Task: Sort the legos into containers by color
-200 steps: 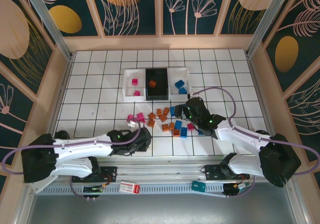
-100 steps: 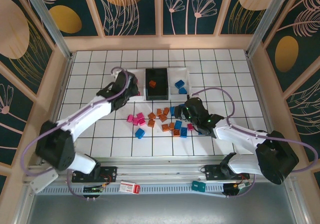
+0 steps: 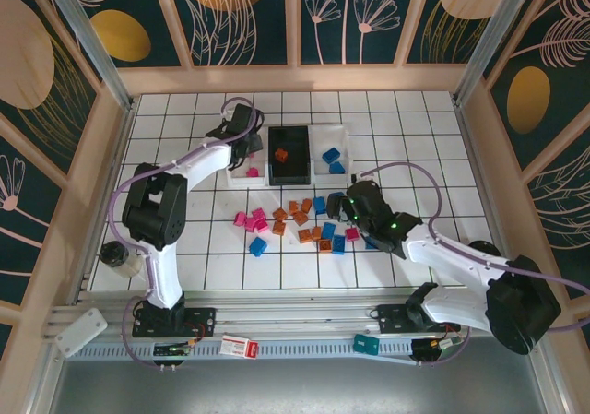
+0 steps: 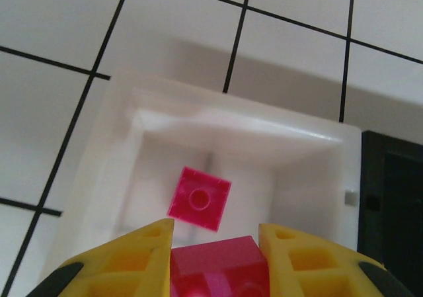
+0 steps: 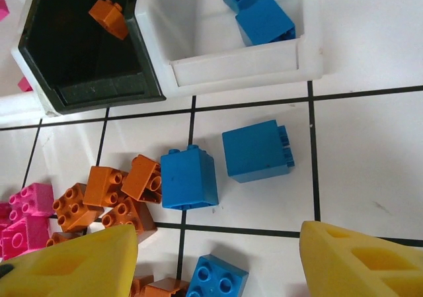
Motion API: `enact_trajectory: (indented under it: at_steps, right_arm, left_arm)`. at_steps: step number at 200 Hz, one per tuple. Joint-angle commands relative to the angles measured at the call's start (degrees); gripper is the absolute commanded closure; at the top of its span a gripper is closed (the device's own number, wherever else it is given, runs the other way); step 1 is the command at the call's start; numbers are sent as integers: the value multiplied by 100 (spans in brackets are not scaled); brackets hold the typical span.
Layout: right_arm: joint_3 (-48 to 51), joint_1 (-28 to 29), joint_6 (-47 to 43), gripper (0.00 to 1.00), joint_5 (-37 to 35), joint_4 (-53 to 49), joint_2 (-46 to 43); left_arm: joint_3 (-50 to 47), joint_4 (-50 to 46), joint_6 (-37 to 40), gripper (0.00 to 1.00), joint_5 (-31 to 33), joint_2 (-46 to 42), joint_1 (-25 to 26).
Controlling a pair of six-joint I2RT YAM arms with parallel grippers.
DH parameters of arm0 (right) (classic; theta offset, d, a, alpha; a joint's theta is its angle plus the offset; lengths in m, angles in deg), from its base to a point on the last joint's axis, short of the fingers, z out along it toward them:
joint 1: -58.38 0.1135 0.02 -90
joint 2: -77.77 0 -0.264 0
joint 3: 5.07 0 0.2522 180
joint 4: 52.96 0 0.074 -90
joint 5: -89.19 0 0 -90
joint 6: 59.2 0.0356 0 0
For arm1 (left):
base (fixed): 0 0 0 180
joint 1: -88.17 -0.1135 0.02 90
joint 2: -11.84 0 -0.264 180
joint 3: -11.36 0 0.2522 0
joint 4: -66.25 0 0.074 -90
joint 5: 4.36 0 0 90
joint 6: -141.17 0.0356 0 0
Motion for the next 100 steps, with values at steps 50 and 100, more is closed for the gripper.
enact_trajectory:
  at_steps: [50, 100]
  right_arm:
    - [-334, -680, -295, 33, 444, -74, 642]
    - [-908, -929, -831, 31, 832, 207, 1694]
  left_arm:
    - [24, 54, 26, 24, -486, -649, -28]
    - [-1575, 745, -98, 1, -751, -2643, 609]
